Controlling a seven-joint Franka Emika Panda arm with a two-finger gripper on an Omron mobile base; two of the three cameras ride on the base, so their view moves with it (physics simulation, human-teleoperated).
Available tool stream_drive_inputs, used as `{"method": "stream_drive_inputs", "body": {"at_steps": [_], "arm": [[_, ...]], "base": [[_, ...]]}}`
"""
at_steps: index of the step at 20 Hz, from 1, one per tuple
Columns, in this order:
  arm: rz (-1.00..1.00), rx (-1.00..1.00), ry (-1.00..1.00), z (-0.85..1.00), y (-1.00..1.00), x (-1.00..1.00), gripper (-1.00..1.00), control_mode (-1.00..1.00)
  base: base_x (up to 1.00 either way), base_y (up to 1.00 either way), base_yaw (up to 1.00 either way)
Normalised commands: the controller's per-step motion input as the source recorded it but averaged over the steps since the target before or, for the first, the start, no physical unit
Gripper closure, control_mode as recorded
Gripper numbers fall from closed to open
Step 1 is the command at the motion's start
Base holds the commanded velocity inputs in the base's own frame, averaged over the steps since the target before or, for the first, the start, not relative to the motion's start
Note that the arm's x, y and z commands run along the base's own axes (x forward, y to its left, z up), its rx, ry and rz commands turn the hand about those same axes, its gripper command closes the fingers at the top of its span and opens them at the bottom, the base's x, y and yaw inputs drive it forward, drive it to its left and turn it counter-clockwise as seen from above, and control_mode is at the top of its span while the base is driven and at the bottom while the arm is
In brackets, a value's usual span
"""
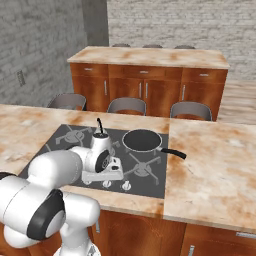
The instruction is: Pick the pan from the cabinet and place it on the stove. Then turn on the stove burner for the pan.
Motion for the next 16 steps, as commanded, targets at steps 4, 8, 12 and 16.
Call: {"method": "stream_drive_inputs", "body": {"at_steps": [4,8,12,16], "arm": [[0.00,0.00,-0.01,0.00,0.00,-0.17,1.00,-1.00],[0.00,-0.01,-0.12,0.01,0.04,-0.26,1.00,-1.00],[0.00,-0.04,-0.14,0.01,0.10,-0.33,1.00,-1.00],[0.00,-0.06,-0.14,0.02,0.17,-0.30,1.00,-1.00]], "base": [[0.00,0.00,0.00],[0.00,0.00,0.00],[0.00,0.00,0.00],[0.00,0.00,0.00]]}}
